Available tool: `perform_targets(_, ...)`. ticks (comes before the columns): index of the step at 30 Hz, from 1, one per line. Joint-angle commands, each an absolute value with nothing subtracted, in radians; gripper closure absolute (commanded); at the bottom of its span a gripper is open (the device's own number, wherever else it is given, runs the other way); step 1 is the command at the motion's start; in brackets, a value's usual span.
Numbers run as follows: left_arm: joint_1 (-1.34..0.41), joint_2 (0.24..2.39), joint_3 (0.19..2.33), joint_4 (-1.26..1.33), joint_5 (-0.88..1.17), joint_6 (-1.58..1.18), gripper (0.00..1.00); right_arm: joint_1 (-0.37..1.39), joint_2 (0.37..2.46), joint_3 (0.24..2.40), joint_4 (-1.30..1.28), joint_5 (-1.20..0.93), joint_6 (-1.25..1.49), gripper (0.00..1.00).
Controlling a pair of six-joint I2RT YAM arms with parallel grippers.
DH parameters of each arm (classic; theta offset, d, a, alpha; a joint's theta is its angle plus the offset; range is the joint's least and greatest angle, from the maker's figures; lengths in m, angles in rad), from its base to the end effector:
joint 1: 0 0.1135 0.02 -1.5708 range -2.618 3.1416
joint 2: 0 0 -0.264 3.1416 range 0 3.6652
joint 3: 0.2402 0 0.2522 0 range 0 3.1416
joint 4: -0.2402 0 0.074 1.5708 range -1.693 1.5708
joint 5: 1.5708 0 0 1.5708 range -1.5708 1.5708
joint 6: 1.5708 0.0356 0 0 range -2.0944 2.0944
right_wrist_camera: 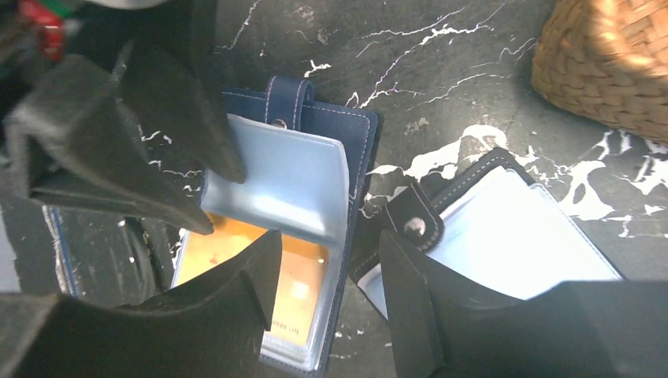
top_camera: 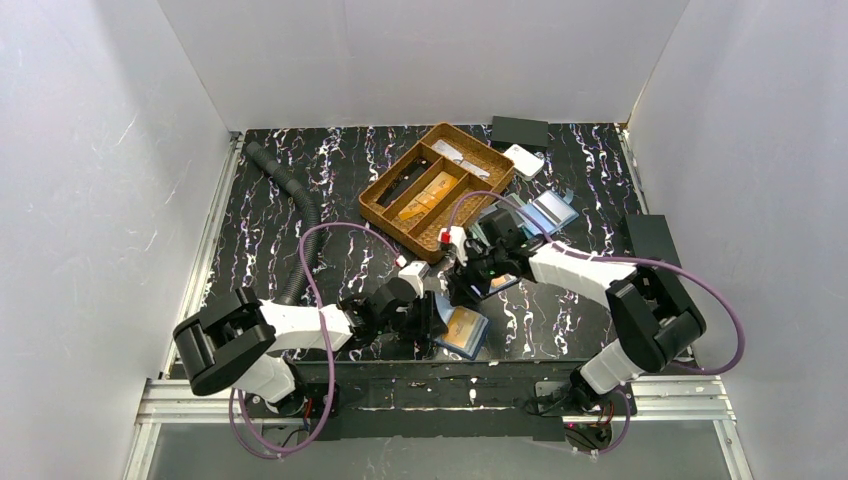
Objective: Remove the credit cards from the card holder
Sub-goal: Open the card holder at the center of the board, then remove the credit card from the card holder.
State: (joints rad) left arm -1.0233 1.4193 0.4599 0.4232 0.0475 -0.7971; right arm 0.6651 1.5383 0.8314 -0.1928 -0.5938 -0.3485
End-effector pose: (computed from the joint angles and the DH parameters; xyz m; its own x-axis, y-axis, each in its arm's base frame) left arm 0.1360 -0.2264 0.1524 -0.8111 -0.0422 -0.5834 0.4206 0.6510 -0.6319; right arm 0.2246 0.2014 0.1828 -0.3110 -0.6036 -0.7341 -0.9485 0.2461 0.1995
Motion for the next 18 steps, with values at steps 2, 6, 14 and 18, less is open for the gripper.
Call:
perform_targets(2, -1.023, 1.43, 0.482, 0.433, -0.019, -0.805, 0.59, 0.578, 1.431, 0.889, -0.319, -0.763, -0.471, 0.42)
perform_targets(6, -1.022, 1.437, 0.499, 0.447, 0.04, -0.801, 0.53, 0.522, 1.395, 0.855, -0.397, -0.89, -0.533, 0.42)
perform_targets(14, -1.012, 1.509, 0.536, 0.457, 0.095, -0.862, 0.49, 0.497, 1.422, 0.872, -0.437, -0.941, -0.559, 0.42)
perform_targets(18, -1.013, 1.537, 0.54, 0.456, 0.098, -0.91, 0.5, 0.497, 1.425, 0.871, -0.44, -0.944, -0.564, 0.42)
